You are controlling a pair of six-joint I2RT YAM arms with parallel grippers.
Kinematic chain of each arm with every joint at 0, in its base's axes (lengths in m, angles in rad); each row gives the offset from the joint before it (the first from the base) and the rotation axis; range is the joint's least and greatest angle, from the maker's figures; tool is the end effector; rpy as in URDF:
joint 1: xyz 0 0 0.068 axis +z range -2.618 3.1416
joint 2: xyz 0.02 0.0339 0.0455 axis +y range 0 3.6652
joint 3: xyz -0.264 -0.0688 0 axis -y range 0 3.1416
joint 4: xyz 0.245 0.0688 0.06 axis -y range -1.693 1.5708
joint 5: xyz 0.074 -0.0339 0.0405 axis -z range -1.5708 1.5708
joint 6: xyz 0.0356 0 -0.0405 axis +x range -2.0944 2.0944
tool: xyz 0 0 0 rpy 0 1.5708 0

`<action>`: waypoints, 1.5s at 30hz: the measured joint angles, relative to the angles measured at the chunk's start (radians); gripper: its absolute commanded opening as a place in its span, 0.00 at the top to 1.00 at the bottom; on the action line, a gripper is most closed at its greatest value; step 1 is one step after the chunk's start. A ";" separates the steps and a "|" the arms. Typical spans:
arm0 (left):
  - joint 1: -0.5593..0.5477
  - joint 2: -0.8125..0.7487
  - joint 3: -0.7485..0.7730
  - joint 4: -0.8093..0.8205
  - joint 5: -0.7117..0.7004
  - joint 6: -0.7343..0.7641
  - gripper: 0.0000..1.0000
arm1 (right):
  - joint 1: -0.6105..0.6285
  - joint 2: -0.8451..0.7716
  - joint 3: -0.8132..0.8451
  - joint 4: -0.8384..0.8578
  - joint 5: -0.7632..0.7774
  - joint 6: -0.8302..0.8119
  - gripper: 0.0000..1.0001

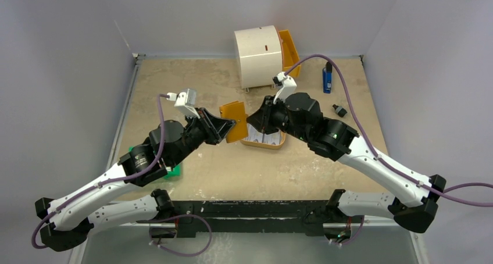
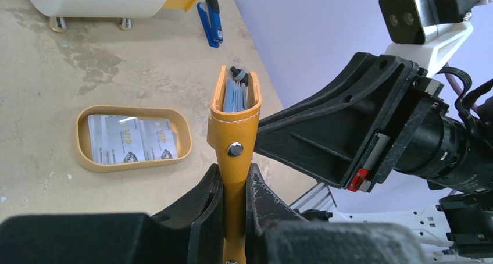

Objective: Put the credit cards into the card holder
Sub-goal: Close the card holder.

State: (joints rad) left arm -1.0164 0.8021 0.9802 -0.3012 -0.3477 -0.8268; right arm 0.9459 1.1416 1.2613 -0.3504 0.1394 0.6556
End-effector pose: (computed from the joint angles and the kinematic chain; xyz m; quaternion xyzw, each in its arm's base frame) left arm 0.1017 -0.1412 0.3925 -0.0442 0.7455 -0.4412 0.4976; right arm 0.1518 0.2020 0.4174 -0.0703 0.7799 0.4067 0.4705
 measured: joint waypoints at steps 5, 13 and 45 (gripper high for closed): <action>0.000 -0.008 0.000 0.000 0.003 0.001 1.00 | 0.000 0.000 0.000 -0.008 0.000 0.000 0.96; 0.000 -0.017 0.000 -0.002 -0.002 0.009 1.00 | 0.000 -0.049 -0.023 -0.002 -0.001 -0.013 1.00; -0.005 0.054 0.056 0.006 0.087 0.105 1.00 | -0.005 -0.140 -0.084 0.100 -0.260 -0.198 1.00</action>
State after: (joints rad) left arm -1.0214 0.8562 1.0363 -0.2947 -0.2611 -0.7216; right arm 0.9405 1.0019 1.1774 -0.2501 -0.1204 0.4580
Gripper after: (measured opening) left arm 0.107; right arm 0.005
